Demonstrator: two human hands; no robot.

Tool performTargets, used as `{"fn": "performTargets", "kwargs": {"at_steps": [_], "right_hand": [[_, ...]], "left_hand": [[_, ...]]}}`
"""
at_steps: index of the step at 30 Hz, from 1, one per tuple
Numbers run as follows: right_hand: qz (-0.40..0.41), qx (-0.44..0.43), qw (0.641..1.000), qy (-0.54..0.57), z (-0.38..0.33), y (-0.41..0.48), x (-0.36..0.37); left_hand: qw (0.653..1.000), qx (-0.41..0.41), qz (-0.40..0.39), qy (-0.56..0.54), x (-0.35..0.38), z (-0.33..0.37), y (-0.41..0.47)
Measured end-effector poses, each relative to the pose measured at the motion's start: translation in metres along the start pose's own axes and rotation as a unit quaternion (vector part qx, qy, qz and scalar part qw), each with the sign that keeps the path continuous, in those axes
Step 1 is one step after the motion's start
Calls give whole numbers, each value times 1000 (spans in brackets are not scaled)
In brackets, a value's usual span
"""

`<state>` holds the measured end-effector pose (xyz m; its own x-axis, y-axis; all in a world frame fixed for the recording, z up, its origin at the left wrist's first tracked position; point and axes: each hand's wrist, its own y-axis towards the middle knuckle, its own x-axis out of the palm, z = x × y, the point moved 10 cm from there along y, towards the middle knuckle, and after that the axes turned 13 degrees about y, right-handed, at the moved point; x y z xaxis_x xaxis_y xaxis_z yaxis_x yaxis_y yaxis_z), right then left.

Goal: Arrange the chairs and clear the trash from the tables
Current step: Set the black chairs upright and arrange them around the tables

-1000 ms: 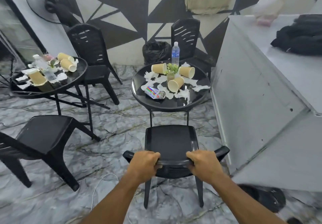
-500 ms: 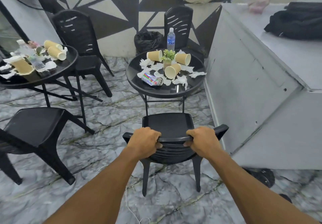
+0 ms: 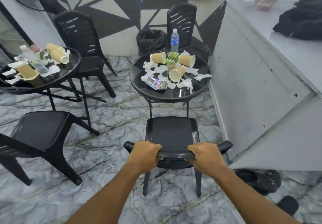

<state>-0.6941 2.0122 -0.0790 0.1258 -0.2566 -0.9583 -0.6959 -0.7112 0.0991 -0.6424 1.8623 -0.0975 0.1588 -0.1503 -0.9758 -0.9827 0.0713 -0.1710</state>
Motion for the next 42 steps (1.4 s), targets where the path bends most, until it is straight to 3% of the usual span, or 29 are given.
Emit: {"fn": "performTargets", "kwargs": {"at_steps": [5, 7, 9, 12, 15, 20, 26, 34, 42], "right_hand": [[-144, 110, 978, 101, 2, -3, 8], [-256, 142, 940, 176, -4, -3, 15], [-307, 148, 912, 226, -23, 13, 11], [-238, 136, 926, 260, -59, 72, -6], [-171, 111, 947, 248, -107, 135, -13], [-169, 113, 955, 218, -183, 232, 12], [-167, 93, 959, 211, -262, 326, 18], [-156, 59, 961, 220, -288, 466, 20], [-168, 38, 958, 229, -253, 663, 50]], "left_hand": [[999, -5, -49, -23, -2, 7, -7], [990, 21, -93, -103, -2, 13, -12], [966, 11, -126, -224, -10, -7, -14], [952, -73, -69, -288, -36, -89, -12], [959, -149, -41, -238, -42, -188, -21], [962, -205, -75, -166, -20, -328, -49], [962, -221, -76, -140, -33, -445, -62], [963, -226, -65, -134, -44, -547, 13], [964, -230, -52, -123, -53, -661, 175]]}}
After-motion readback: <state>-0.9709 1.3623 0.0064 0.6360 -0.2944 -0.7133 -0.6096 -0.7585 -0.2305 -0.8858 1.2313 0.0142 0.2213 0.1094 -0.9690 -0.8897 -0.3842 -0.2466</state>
